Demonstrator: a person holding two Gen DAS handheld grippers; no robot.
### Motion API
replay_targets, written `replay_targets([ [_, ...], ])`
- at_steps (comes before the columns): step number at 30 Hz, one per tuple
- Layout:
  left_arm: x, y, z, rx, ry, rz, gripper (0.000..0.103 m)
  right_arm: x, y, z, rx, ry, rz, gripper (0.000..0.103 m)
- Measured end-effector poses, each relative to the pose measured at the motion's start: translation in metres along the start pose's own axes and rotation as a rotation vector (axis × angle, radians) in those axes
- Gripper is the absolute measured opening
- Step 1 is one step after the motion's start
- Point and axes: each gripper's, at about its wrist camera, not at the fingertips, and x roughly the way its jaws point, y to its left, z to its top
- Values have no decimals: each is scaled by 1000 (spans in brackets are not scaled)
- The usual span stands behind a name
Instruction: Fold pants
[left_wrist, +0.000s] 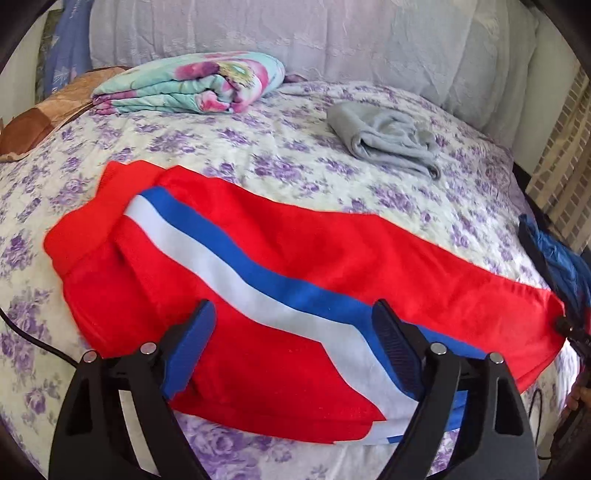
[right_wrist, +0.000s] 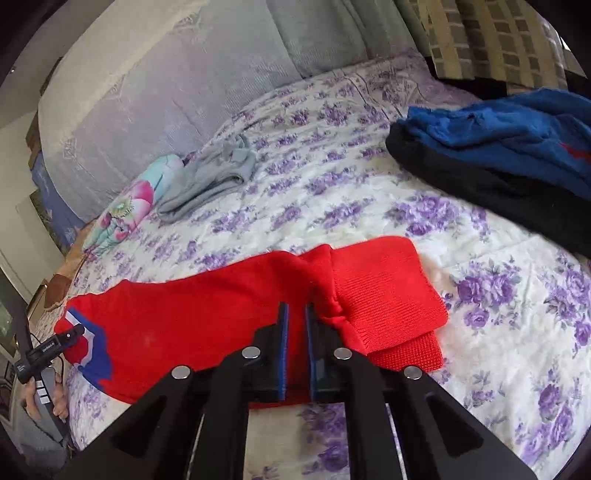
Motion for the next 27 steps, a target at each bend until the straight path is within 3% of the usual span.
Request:
replay_targets([
  [2, -10, 7, 2, -20, -21, -4, 85, -4, 23, 0, -74, -10, 21, 37],
  [4, -13, 11, 2, 4, -26, 76, 86, -1, 48, -4, -161, 9, 47, 39],
  [6, -6, 21, -1, -1, -8, 175, 86, 10, 62, -14, -219, 59, 48, 53],
  [8, 6, 33, -7, -1, 40, 187, 86, 34, 58, -28, -226, 152, 11, 56],
  [11, 1, 18, -12, 79, 16, 255, 86, 34, 60, -32, -241, 139, 4, 58],
  [12, -2, 12, -12, 83, 10, 240, 86, 28, 62, -29, -232, 121, 22, 63],
  [15, -11, -4, -5, 67, 4, 77, 87, 13, 59, -22, -163, 80, 78, 68],
  [19, -8, -43, 8, 119, -35, 58, 94, 3, 59, -15, -123, 53, 101, 71],
  [22, -5, -62, 15, 127, -40, -24, 93, 5, 69, -12, -117, 43, 131, 71],
  [25, -8, -71, 13, 159, -80, 6, 94, 14, 94, -4, -160, 51, 203, 72],
  [27, -1, -68, 4, 183, -25, 16, 94, 25, 112, 3, -195, 71, 249, 74],
])
